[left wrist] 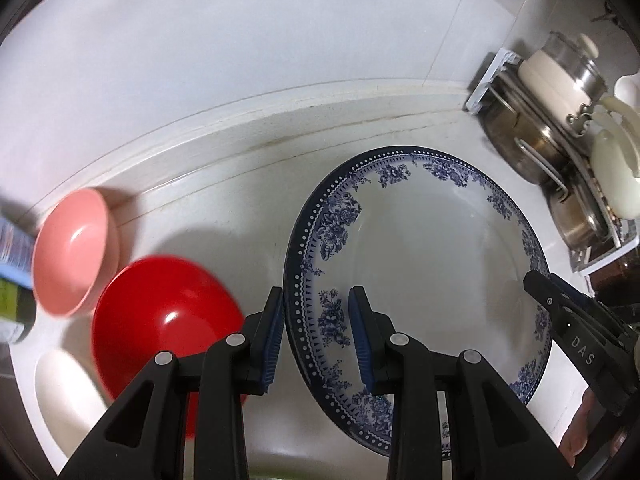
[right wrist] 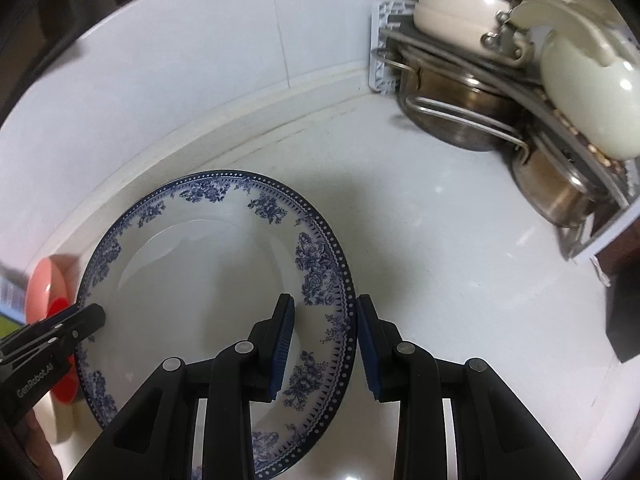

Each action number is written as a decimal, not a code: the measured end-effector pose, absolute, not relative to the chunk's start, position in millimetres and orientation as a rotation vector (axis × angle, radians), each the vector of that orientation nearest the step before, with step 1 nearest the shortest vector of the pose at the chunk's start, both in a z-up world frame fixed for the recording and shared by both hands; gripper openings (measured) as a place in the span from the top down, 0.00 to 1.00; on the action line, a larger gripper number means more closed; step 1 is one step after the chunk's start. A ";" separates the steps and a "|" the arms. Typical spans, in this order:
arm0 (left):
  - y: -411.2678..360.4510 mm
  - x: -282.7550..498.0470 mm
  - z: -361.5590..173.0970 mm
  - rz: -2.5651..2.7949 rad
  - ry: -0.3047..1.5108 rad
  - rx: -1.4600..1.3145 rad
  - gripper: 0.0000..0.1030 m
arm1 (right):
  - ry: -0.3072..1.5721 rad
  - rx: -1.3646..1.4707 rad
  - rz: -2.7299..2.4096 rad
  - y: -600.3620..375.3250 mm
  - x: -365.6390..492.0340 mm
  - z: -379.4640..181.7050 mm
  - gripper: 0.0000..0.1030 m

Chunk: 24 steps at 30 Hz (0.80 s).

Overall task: Organize plates and bowls
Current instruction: 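Carry the smaller plate back and lower it onto the plate stack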

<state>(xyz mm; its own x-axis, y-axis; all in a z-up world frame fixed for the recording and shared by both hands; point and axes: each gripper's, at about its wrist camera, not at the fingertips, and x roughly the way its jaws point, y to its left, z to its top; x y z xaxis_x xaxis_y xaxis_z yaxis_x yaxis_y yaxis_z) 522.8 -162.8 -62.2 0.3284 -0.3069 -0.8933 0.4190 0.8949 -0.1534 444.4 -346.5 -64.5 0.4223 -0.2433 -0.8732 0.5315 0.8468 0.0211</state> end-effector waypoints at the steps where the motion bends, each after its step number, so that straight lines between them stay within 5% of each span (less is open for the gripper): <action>1: -159.6 518.4 -59.4 -0.476 1.136 0.107 0.69 | 1.019 0.310 -0.496 -342.8 441.2 -60.8 0.68; 24: -37.3 388.8 -38.3 -0.339 1.046 -0.041 0.69 | 0.938 0.197 -0.382 -227.7 349.0 -22.8 0.68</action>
<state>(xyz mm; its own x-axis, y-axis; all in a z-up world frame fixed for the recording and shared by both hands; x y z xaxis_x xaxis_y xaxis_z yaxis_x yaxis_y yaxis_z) 388.8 -37.3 -38.3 0.4543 -0.2945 -0.8408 0.2554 0.9472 -0.1937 349.0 -227.7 -22.8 0.5308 -0.2328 -0.8149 0.4019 0.9157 0.0002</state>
